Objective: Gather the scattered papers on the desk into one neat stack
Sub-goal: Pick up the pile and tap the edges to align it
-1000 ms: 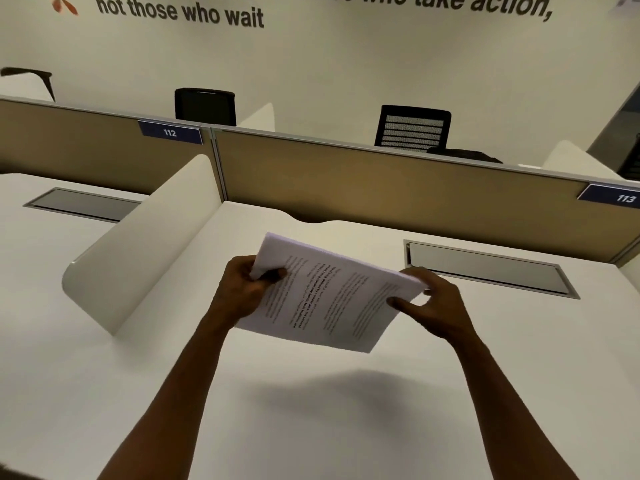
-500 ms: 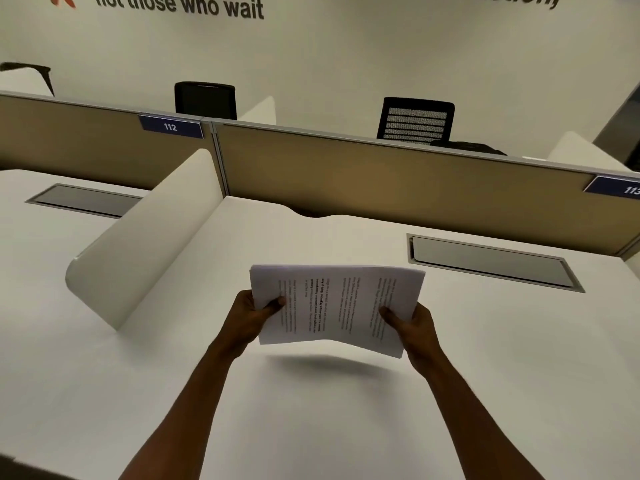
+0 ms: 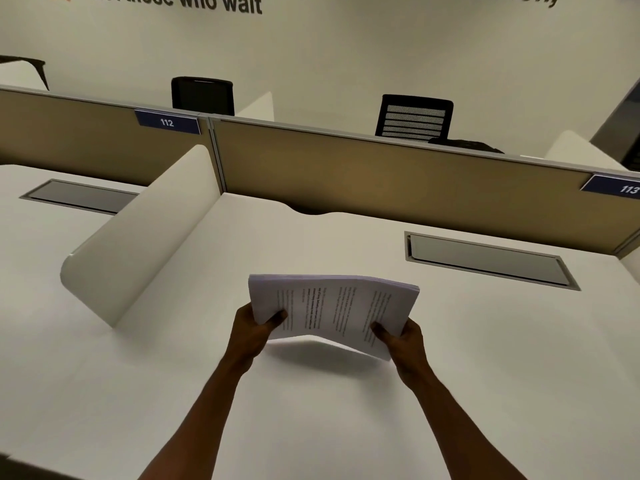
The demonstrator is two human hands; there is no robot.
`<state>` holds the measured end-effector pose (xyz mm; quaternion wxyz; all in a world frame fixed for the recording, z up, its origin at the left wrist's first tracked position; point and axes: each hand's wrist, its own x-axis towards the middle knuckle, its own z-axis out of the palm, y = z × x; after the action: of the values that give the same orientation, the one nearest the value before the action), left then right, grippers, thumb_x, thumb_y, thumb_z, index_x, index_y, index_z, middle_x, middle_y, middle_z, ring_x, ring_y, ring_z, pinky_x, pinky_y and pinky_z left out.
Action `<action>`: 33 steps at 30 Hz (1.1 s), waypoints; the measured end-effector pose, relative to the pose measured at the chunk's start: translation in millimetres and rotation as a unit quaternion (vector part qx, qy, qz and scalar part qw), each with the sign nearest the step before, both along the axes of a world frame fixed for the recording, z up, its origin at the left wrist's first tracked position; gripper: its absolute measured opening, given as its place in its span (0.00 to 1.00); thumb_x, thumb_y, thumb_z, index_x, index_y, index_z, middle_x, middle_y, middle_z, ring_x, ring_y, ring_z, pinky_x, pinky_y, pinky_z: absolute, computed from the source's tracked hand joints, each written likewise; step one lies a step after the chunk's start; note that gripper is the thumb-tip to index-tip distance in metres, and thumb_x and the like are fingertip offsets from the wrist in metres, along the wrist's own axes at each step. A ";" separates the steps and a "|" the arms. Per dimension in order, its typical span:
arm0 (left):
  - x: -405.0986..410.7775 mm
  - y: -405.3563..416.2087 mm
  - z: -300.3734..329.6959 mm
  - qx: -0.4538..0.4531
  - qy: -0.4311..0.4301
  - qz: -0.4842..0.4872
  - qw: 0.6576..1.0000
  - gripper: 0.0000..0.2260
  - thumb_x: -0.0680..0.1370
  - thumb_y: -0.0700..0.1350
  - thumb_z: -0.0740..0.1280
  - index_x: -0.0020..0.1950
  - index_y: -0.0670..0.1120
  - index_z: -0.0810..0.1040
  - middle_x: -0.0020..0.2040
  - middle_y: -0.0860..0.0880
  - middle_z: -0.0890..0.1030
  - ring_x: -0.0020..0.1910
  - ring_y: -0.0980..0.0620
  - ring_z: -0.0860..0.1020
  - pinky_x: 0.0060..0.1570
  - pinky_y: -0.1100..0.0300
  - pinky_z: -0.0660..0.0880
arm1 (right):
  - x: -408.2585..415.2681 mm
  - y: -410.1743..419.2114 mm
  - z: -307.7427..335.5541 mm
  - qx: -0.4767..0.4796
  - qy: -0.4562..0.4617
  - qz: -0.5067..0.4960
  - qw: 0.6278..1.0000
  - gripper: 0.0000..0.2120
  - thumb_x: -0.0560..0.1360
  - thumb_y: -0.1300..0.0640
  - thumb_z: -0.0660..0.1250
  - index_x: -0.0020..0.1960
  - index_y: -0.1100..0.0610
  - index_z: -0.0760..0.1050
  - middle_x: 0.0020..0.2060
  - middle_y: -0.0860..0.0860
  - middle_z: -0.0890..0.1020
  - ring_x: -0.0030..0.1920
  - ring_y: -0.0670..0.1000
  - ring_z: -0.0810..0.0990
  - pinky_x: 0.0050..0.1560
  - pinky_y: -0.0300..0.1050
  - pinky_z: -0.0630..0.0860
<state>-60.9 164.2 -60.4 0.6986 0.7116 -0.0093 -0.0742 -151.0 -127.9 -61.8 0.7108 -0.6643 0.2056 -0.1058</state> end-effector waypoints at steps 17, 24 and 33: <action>-6.8 -2.7 -16.3 0.038 0.036 -0.023 0.998 0.13 0.75 0.42 0.74 0.59 0.47 0.80 0.53 0.47 0.85 0.55 0.45 0.83 0.55 0.47 0.82 | -5.7 -2.8 -13.4 -0.033 0.026 0.002 0.999 0.15 0.71 0.63 0.75 0.56 0.53 0.79 0.52 0.52 0.85 0.52 0.54 0.84 0.44 0.42 0.82; 2.8 10.7 32.6 0.032 -0.051 0.033 0.998 0.41 0.68 0.50 0.80 0.76 0.58 0.63 0.70 0.51 0.75 0.66 0.51 0.76 0.63 0.52 0.75 | 9.8 -22.9 38.3 -0.160 0.022 0.052 0.985 0.13 0.71 0.62 0.75 0.51 0.47 0.79 0.45 0.44 0.85 0.46 0.49 0.84 0.38 0.35 0.78; 20.2 -21.9 145.1 0.331 -0.341 -0.122 0.871 0.41 0.67 0.65 0.73 0.77 0.59 0.62 0.73 0.61 0.68 0.74 0.60 0.63 0.69 0.60 0.61 | 50.3 -27.5 144.1 -0.432 -0.004 0.152 0.889 0.09 0.69 0.61 0.74 0.48 0.52 0.84 0.40 0.46 0.83 0.39 0.47 0.80 0.36 0.36 0.71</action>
<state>-40.7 142.3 84.6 0.3609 0.8757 -0.3080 0.0896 -100.8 -155.4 82.3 0.3616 -0.9285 0.0332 -0.0771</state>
